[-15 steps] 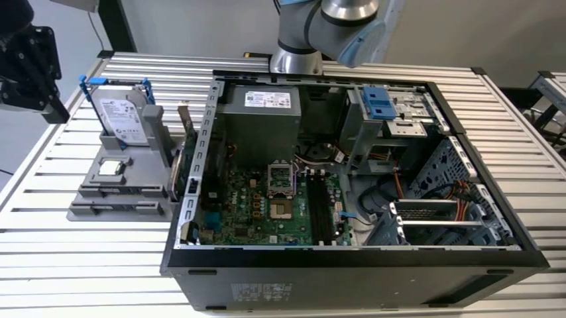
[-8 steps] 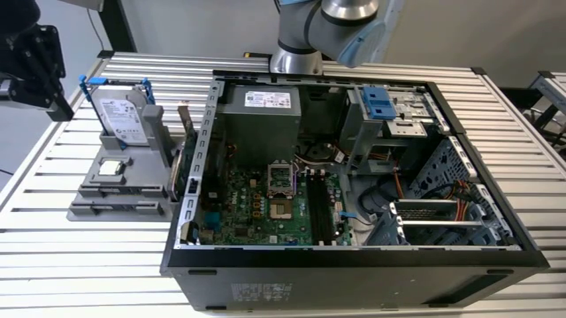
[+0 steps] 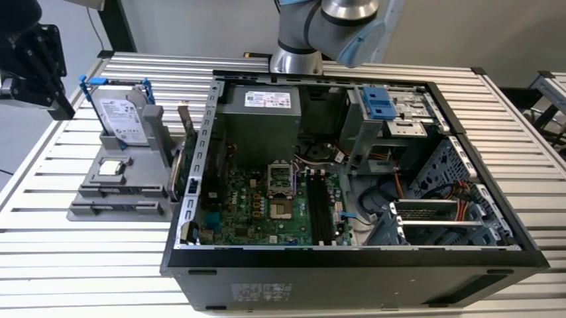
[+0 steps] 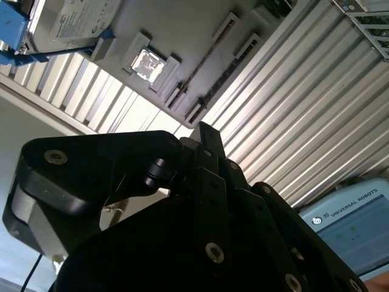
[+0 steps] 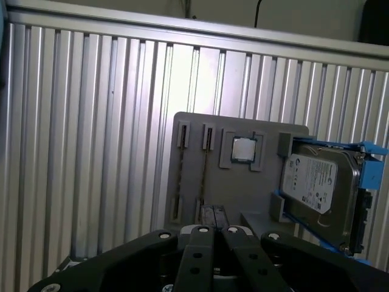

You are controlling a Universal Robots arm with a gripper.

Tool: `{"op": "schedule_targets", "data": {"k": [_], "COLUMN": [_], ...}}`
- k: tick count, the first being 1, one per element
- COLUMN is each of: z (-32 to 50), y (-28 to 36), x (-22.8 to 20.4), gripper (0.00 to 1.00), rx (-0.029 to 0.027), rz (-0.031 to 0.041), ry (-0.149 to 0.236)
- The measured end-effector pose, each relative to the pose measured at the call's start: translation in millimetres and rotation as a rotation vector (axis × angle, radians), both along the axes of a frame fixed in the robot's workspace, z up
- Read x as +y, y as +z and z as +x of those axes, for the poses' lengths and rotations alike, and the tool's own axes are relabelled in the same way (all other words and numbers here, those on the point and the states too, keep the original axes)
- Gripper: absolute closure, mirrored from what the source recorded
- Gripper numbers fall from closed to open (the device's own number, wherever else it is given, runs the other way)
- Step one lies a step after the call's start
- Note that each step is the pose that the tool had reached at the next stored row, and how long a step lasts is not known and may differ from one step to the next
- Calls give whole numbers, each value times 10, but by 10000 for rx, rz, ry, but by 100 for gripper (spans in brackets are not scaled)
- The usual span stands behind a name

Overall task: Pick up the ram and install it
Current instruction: 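Pick up the ram and move it above insertion slot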

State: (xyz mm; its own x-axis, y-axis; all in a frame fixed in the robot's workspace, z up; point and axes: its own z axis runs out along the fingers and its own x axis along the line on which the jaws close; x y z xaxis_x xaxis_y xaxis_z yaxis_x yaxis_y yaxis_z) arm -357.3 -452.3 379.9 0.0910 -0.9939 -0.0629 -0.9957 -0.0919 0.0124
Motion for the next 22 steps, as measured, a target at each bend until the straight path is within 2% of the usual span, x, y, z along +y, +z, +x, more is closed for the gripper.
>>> {"op": "schedule_targets", "data": {"k": [9, 10, 22], "z": [0, 0, 0], "y": [-1, -1, -3], "x": [3, 3, 7], "gripper": [100, 0, 0], "rx": [-1, 0, 0], "rz": [0, 0, 0], "ry": [-1, 0, -1]}}
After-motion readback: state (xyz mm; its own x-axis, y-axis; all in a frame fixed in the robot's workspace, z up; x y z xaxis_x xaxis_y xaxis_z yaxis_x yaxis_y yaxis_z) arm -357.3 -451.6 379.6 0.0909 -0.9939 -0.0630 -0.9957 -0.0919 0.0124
